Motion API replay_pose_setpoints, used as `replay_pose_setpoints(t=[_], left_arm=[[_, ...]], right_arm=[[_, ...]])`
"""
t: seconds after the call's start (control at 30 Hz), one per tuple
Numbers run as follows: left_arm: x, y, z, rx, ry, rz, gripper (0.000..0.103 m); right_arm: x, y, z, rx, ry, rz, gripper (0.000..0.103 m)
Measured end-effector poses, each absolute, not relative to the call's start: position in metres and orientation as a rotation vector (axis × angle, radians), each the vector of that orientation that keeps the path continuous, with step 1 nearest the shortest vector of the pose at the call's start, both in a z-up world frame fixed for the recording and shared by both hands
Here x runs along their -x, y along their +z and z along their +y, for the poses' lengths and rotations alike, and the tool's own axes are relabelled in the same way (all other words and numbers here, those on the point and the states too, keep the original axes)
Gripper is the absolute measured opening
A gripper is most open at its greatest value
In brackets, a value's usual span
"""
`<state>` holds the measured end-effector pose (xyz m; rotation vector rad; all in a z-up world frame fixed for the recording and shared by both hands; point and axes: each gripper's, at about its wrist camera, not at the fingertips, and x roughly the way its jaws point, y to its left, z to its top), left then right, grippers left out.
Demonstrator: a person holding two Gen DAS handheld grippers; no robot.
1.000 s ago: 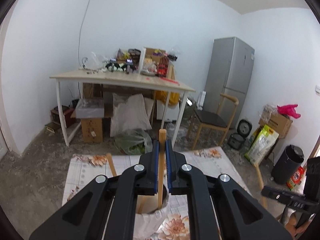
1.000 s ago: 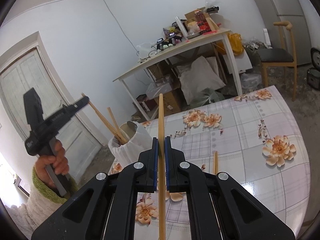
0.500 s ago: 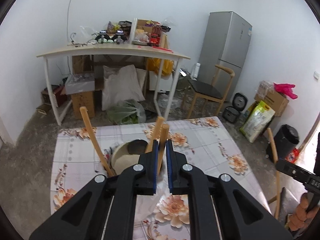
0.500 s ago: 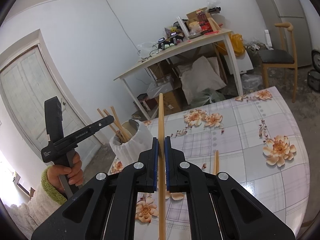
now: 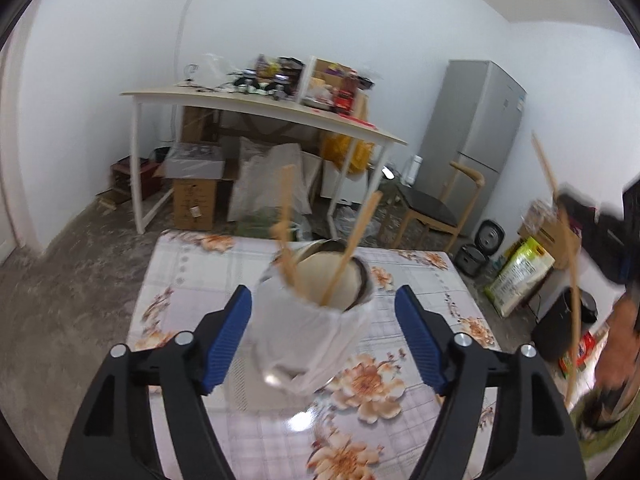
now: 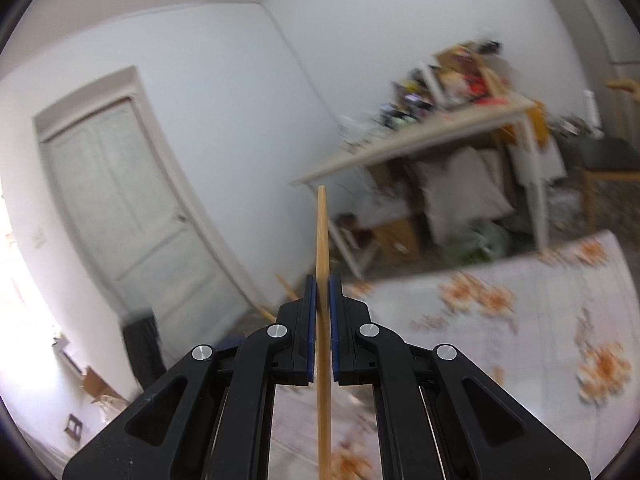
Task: Organize utensils
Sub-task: 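Lower the chopstick into the holder with the right tool and open it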
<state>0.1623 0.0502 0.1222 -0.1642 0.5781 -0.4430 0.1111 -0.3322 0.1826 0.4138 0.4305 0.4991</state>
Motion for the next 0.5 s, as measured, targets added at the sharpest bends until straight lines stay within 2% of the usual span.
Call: replay_pose_setpoints(t=[0.23,0.5], left_arm=[[-0.136,0.091,0.102,0.227,-0.339,0.633,0.077],[-0.121,0.075,0.143,0.257,-0.246,0.662,0.080]], right_arm=[[-0.164,0.220,-0.292,-0.442,0.641,0.316,0.004],[-0.224,0.211,-0.252,-0.397,0.634,0.280,0.004]])
